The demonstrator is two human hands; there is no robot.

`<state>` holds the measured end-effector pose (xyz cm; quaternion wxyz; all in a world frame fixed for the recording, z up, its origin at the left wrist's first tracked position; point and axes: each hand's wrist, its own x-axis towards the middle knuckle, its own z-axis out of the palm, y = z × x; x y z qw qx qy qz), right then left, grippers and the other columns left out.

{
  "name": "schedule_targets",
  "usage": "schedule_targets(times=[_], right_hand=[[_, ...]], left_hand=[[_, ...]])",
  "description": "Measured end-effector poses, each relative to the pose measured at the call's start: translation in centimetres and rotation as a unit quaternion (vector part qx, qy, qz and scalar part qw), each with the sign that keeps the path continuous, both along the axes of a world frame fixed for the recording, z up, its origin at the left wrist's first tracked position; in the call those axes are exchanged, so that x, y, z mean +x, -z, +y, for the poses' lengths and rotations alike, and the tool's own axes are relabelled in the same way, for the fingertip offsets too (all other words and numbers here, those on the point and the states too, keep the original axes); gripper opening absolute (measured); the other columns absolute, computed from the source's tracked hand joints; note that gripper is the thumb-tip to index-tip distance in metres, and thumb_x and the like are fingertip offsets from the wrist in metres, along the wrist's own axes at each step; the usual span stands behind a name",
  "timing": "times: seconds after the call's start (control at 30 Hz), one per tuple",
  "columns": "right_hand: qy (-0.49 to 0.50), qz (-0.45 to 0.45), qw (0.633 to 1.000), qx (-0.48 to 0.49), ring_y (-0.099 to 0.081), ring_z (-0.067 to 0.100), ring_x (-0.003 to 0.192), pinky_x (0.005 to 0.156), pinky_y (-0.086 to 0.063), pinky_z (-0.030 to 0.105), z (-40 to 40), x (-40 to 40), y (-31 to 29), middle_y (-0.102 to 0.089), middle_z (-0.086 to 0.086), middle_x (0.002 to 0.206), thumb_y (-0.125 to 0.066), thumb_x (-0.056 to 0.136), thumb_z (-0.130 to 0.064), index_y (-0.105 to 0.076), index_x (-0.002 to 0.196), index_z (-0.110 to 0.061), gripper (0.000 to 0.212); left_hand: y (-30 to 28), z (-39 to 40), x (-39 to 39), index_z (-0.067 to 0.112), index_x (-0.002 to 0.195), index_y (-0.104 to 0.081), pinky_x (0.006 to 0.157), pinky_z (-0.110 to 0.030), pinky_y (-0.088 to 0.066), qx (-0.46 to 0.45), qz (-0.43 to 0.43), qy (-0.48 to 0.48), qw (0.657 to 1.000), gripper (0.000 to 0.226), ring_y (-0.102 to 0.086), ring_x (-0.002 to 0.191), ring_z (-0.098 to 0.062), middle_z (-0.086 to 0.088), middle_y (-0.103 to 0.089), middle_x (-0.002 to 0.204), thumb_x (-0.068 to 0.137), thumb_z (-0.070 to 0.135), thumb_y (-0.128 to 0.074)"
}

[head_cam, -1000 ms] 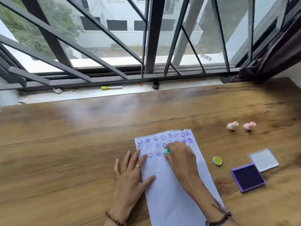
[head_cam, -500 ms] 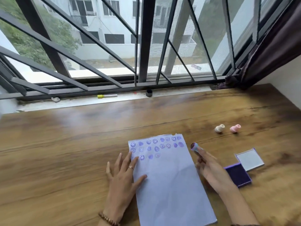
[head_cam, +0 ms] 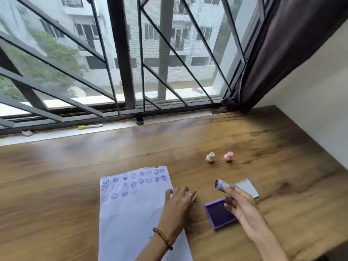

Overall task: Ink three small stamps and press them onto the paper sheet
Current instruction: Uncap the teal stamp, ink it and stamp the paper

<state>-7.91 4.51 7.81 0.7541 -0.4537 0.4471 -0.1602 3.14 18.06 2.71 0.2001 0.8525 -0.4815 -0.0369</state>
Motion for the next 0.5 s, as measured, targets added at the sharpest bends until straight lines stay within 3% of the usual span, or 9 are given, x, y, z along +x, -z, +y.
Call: schedule_targets(times=[0.1,0.23,0.37,0.43,0.5], right_hand=[[-0.062,0.044,0.996,-0.047,-0.054,0.001,0.051,0.052,-0.047,0.016,-1.1,-0.2,0.7,-0.058,-0.005,0.063,-0.064,0.082,-0.01,-0.067,0.096,-0.011,0.014],[-0.134,0.081,0.984,-0.089,-0.057,0.006,0.062,0.062,-0.045,0.022,-1.6,-0.1,1.3,-0.065,-0.011,0.063,-0.065,0.081,-0.011,-0.071,0.095,-0.015,0.015],[-0.184,0.089,0.97,-0.131,-0.061,0.003,0.065,0.062,-0.046,0.019,-1.6,0.2,1.3,-0.068,-0.005,0.076,-0.069,0.079,-0.015,-0.072,0.089,-0.021,0.013],[-0.209,0.076,0.961,-0.162,-0.061,0.005,0.07,0.063,-0.047,0.017,-1.6,0.5,1.1,-0.07,-0.008,0.075,-0.071,0.077,-0.015,-0.073,0.087,-0.023,0.013],[-0.23,0.058,0.953,-0.19,-0.061,0.008,0.073,0.068,-0.047,0.02,-1.8,0.8,0.7,-0.072,-0.008,0.075,-0.073,0.075,-0.014,-0.073,0.086,-0.025,0.016]], left_hand=[[0.3,-0.9,-0.5,0.029,0.101,-0.062,0.084,-0.031,-0.027,0.031,0.0,-0.026,0.999,0.024,-0.057,0.097,-0.014,0.006,-0.062,0.099,0.079,0.021,-0.067],[1.4,-1.3,-0.9,0.028,0.109,-0.055,0.087,-0.032,-0.018,0.008,0.045,-0.1,0.994,0.023,-0.045,0.109,-0.013,0.006,-0.056,0.107,0.09,0.031,-0.041],[0.4,-1.9,-1.6,0.034,0.088,-0.061,0.077,-0.027,-0.019,-0.072,0.135,-0.193,0.969,0.012,-0.05,0.091,-0.001,0.017,-0.062,0.085,0.079,0.04,-0.056],[-0.7,-2.4,-1.6,0.034,0.076,-0.066,0.076,-0.023,-0.036,-0.144,0.274,-0.259,0.915,0.002,-0.058,0.08,-0.001,0.016,-0.066,0.074,0.077,0.035,-0.066],[-1.8,-2.9,-1.6,0.03,0.067,-0.07,0.065,-0.011,-0.046,-0.222,0.454,-0.27,0.82,0.016,-0.064,0.074,-0.004,0.012,-0.071,0.07,0.079,0.018,-0.068]])
